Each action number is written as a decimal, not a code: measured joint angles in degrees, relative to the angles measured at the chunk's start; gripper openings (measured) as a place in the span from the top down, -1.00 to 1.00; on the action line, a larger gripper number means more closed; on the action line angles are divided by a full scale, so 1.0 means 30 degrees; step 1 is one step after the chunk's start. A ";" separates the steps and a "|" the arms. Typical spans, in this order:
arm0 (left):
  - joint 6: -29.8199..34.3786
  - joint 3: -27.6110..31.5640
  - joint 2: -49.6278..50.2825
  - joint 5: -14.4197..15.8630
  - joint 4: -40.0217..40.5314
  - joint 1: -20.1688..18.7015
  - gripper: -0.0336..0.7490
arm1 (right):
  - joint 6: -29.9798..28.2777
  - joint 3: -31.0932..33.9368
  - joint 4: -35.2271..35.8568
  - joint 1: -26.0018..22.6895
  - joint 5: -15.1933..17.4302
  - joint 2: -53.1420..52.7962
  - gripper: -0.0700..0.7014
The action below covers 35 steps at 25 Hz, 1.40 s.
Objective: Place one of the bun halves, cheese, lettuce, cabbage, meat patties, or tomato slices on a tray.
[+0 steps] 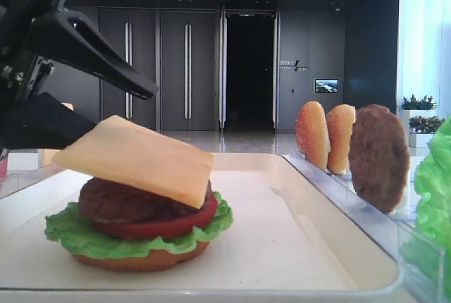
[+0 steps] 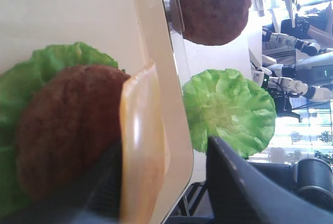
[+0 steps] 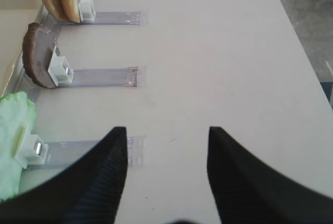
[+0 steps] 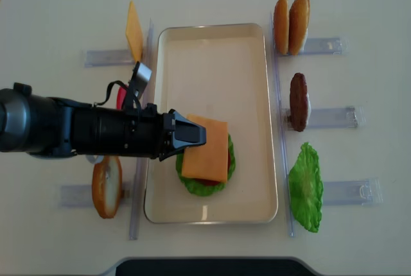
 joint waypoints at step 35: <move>-0.5677 -0.1991 -0.3147 -0.1943 0.4577 0.1696 -0.27 | 0.0000 0.0000 0.0000 0.0000 0.0000 0.0000 -0.13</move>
